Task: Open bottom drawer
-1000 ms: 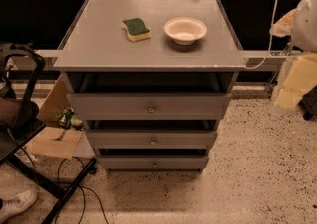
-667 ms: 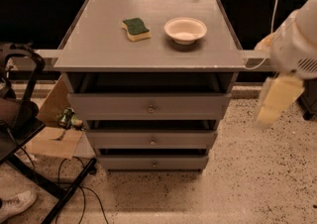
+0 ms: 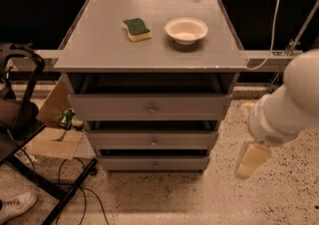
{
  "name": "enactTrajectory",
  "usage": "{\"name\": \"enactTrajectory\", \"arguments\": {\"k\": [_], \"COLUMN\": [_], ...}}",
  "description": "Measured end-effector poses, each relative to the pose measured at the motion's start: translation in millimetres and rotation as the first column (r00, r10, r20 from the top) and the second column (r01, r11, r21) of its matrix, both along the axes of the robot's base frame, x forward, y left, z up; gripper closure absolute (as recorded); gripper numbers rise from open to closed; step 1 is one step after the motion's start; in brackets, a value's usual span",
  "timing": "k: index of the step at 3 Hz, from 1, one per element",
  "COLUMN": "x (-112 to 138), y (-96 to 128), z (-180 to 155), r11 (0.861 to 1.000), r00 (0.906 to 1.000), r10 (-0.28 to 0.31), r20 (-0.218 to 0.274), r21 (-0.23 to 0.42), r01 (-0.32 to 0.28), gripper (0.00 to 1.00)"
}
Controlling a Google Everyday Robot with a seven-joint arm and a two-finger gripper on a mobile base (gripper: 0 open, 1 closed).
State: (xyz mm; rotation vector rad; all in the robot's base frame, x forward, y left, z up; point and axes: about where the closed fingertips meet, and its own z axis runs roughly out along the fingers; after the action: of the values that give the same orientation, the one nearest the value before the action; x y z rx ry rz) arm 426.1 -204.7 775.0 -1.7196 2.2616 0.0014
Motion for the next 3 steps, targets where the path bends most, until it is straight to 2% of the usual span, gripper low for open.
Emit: {"name": "enactTrajectory", "arguments": {"k": [1, 2, 3], "x": [-7.4, -7.4, -3.6], "y": [1.1, 1.1, 19.3], "z": [-42.8, -42.8, -77.7], "r11": [1.000, 1.000, 0.999], "r00": [1.0000, 1.0000, 0.9994], "r10": [-0.005, -0.005, 0.033], "r20": [0.003, 0.003, -0.009], "r21": [-0.001, -0.001, -0.010], "r01": [0.005, 0.005, -0.033], "gripper": [0.00, 0.00, 0.00]}}
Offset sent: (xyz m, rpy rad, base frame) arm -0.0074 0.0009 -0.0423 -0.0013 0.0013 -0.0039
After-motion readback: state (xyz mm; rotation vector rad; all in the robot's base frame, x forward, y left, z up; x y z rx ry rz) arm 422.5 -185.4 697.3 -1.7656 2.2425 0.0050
